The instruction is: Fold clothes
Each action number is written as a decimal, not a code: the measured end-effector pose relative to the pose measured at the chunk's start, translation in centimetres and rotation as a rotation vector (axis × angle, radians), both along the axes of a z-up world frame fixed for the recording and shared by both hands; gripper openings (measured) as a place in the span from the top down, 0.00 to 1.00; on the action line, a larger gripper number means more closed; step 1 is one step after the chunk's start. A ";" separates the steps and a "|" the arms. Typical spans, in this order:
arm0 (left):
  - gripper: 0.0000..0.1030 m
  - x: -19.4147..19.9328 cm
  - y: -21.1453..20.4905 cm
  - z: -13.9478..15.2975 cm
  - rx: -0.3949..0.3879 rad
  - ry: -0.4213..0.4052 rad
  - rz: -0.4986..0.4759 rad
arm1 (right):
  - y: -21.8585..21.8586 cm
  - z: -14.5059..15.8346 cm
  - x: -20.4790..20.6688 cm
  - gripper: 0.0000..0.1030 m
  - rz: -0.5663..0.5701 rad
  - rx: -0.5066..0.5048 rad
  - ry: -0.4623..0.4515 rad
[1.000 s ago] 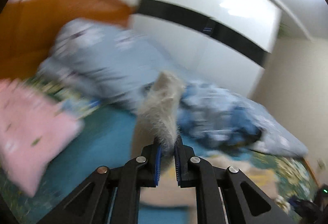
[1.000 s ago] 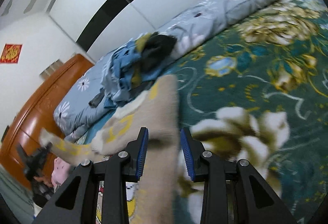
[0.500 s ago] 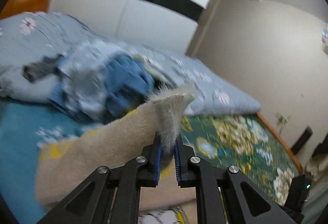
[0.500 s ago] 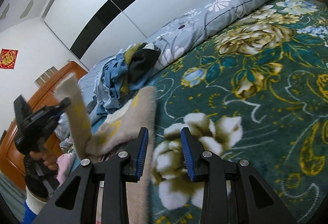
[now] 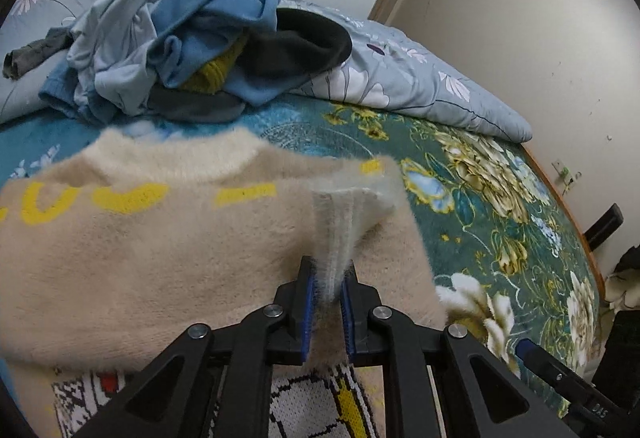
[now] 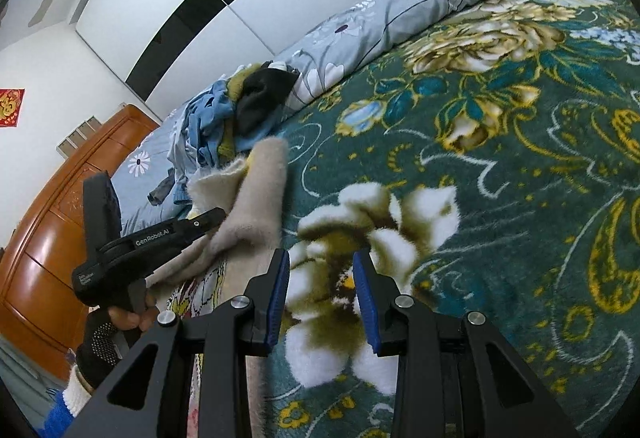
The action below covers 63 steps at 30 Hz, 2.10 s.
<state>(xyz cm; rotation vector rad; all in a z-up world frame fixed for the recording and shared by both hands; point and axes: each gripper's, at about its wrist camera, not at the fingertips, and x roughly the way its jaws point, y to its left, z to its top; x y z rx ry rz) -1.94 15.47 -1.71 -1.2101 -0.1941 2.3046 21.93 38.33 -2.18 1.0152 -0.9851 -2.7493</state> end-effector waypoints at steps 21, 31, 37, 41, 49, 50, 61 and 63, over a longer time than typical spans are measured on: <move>0.29 4.1 -18.3 -2.0 -0.409 0.146 0.283 | -7.8 1.4 -10.2 0.56 0.200 -0.053 0.001; 0.29 3.0 -21.6 -3.3 -0.274 0.063 0.377 | -9.1 1.2 -14.3 0.58 0.129 -0.058 -0.048; 0.28 2.8 -21.9 -3.3 -0.250 0.051 0.391 | -8.6 2.9 -14.3 0.91 0.103 -0.048 0.020; 0.27 2.8 -22.0 -3.4 -0.227 0.042 0.393 | -8.0 5.7 -11.4 0.91 0.117 0.041 0.151; 0.24 2.5 -23.0 -3.9 -0.177 0.003 0.398 | -4.9 -0.4 -11.7 0.91 0.049 -0.068 -0.020; 0.23 2.4 -23.2 -3.9 -0.172 0.001 0.394 | -4.5 -1.0 -11.6 0.91 0.039 -0.101 -0.024; 0.24 3.9 -23.9 -2.9 -0.094 -0.050 0.310 | -4.9 0.6 -10.3 0.85 0.098 -0.076 -0.022; 0.24 4.9 -24.3 -2.7 -0.071 -0.065 0.298 | -4.6 1.0 -8.8 0.79 0.118 -0.055 -0.026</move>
